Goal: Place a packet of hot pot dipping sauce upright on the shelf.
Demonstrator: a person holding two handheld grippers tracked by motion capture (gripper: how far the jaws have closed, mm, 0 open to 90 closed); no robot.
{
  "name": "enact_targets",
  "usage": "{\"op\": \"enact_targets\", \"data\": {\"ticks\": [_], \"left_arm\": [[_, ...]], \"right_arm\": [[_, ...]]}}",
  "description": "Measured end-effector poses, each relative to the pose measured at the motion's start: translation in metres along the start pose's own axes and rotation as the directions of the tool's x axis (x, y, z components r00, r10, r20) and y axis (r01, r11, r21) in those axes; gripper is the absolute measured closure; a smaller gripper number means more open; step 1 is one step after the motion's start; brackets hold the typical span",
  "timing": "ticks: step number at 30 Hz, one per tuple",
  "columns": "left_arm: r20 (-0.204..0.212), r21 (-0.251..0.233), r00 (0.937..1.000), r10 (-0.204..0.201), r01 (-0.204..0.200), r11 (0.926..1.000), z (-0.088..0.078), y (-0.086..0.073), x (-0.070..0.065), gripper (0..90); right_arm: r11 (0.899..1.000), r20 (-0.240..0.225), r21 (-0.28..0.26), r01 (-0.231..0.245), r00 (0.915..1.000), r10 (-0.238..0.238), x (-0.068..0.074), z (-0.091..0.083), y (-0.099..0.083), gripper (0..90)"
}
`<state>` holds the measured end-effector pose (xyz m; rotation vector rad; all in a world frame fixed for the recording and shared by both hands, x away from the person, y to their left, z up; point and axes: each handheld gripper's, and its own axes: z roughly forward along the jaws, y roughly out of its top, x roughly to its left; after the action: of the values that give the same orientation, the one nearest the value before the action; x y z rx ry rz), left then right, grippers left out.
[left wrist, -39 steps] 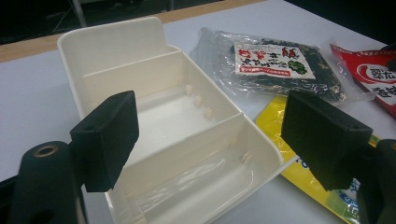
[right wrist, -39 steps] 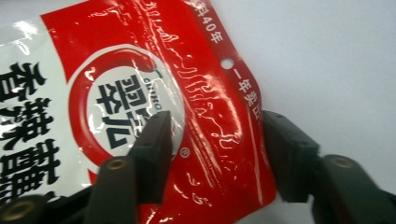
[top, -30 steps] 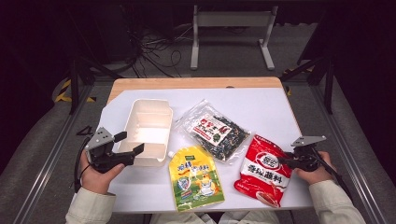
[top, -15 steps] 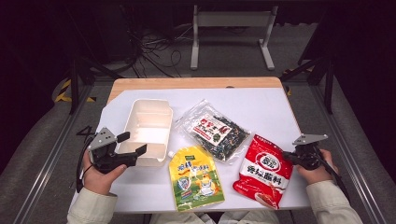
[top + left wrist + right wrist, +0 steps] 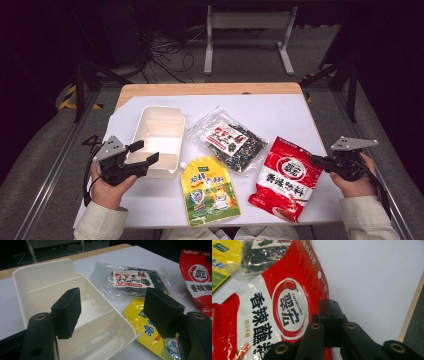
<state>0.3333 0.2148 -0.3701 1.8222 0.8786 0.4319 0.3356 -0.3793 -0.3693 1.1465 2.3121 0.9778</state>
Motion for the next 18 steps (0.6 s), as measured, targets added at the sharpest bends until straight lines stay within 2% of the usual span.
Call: {"op": "enact_targets", "data": {"ticks": [5, 6, 9, 15, 18], "left_arm": [[0.010, 0.018, 0.9988, 0.049, -0.049, 0.9986, 0.004, 0.002, -0.006, 33.4], [0.026, 0.017, 0.9984, 0.050, -0.050, 0.9986, 0.004, 0.002, -0.008, 34.4], [0.047, -0.004, 0.9969, 0.063, -0.063, 0.9980, 0.006, 0.003, -0.011, 35.7], [0.045, -0.003, 0.9944, 0.096, -0.096, 0.9954, 0.009, 0.004, -0.017, 38.9], [0.032, 0.017, 0.9931, 0.113, -0.113, 0.9934, 0.011, 0.004, -0.018, 38.9]], "right_arm": [[0.999, -0.002, -0.035, 0.035, 0.9994, -0.035, 0.010, -0.013, 0.011, 89.8], [0.998, -0.004, -0.042, 0.040, 0.9992, -0.040, 0.012, -0.016, 0.013, 89.8], [0.996, -0.006, -0.069, 0.051, 0.9987, -0.052, 0.018, -0.025, 0.018, 89.8], [0.987, -0.001, -0.123, 0.108, 0.9941, -0.108, 0.033, -0.044, 0.028, 89.8], [0.981, 0.006, -0.143, 0.129, 0.9916, -0.129, 0.040, -0.053, 0.033, 89.8]]}}
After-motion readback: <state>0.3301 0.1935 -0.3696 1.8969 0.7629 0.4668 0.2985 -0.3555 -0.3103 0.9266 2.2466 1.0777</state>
